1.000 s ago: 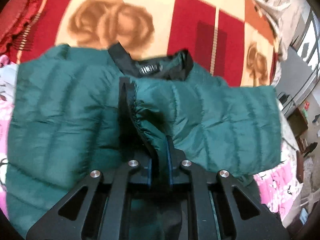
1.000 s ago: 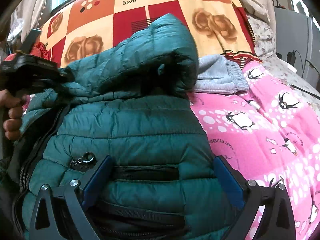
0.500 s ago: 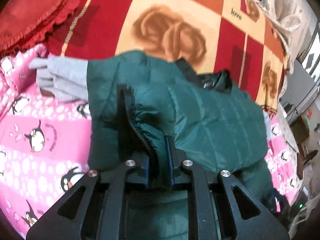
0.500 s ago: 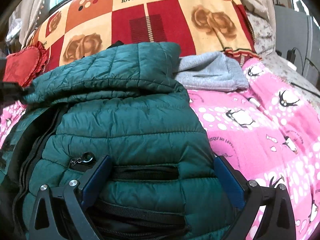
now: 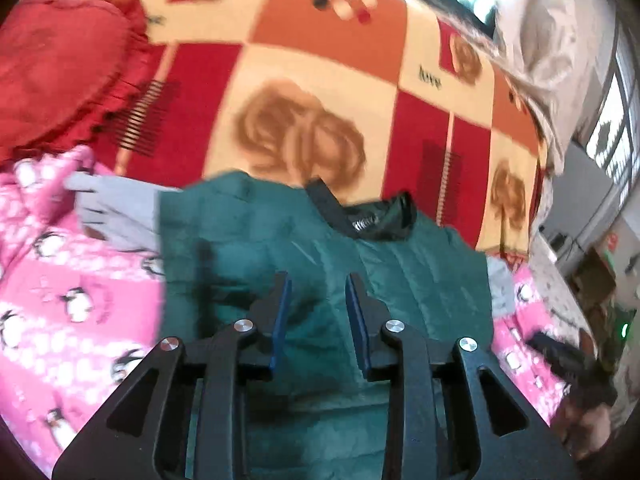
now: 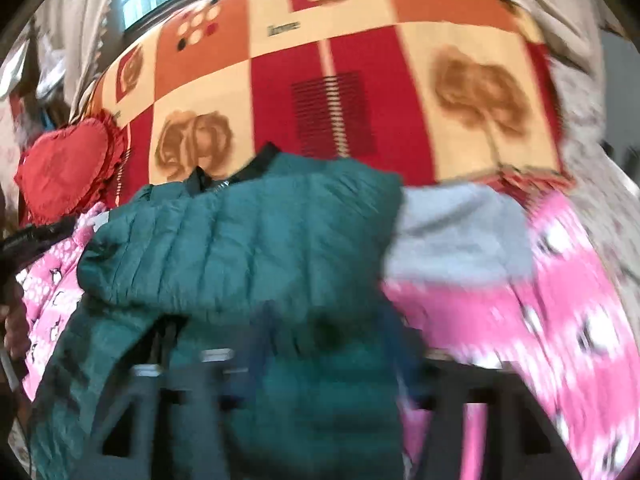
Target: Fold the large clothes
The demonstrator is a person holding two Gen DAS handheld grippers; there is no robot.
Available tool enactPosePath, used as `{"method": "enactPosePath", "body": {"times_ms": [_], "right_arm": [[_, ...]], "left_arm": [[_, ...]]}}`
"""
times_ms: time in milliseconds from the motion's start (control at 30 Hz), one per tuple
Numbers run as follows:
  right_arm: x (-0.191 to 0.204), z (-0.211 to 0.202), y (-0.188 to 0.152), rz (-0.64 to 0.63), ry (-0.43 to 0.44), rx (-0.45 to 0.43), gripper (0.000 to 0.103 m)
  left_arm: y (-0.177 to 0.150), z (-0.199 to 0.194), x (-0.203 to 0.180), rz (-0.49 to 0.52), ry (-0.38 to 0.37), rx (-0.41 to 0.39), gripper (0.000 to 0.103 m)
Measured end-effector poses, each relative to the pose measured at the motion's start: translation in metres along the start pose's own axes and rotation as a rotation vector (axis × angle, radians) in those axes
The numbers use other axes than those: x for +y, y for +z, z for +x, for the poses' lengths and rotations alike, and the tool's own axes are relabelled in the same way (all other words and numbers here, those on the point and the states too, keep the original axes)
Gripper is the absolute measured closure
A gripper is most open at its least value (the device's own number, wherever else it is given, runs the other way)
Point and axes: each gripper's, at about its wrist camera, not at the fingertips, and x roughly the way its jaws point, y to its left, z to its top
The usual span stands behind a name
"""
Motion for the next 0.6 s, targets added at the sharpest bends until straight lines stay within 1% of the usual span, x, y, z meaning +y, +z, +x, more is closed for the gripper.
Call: {"method": "enactPosePath", "body": {"times_ms": [67,100,133,167,200,233,300,333,400,467,500,533,567,600], "right_arm": [[0.009,0.021,0.011,-0.007,0.06,-0.02,0.06],[0.011,0.033,0.014,-0.009,0.065,-0.011,0.06],[0.011,0.053,0.013,-0.007,0.038,0.022,0.06],[0.008,0.069,0.009,0.006,0.008,0.074,0.06],[-0.002,0.097,-0.002,0.043,-0.017,0.179,0.06],[-0.007,0.108,-0.008,0.06,-0.011,0.209,0.06],[-0.014,0.116,-0.013,0.088,0.031,0.215,0.06],[-0.014,0.117,-0.011,0.083,0.039,0.231,0.059],[-0.011,0.12,-0.007,0.046,0.042,0.268,0.058],[-0.011,0.118,0.006,0.026,0.042,0.296,0.058],[-0.012,0.113,0.015,0.026,0.027,0.268,0.058],[-0.011,0.104,0.025,0.026,0.0,0.198,0.059],[-0.012,0.092,0.04,0.042,-0.037,0.087,0.059],[-0.016,0.089,0.05,0.078,-0.052,0.024,0.058]], "left_arm": [[-0.006,0.027,-0.001,0.042,0.115,0.046,0.076],[-0.01,0.036,0.002,0.045,0.146,0.065,0.076],[-0.017,0.049,0.01,0.038,0.182,0.097,0.076],[-0.022,0.056,0.015,0.03,0.192,0.113,0.076],[-0.028,0.06,0.02,0.024,0.193,0.114,0.076],[-0.034,0.062,0.023,0.022,0.186,0.104,0.076],[-0.04,0.063,0.023,0.032,0.174,0.08,0.076],[-0.045,0.064,0.021,0.046,0.188,0.062,0.076],[-0.048,0.066,0.019,0.064,0.213,0.049,0.076],[-0.05,0.066,0.018,0.065,0.216,0.043,0.076],[-0.052,0.065,0.02,0.058,0.21,0.042,0.076],[-0.052,0.065,0.023,0.045,0.197,0.043,0.076],[-0.052,0.067,0.025,0.032,0.185,0.044,0.076],[-0.052,0.068,0.029,0.011,0.168,0.044,0.076]]}}
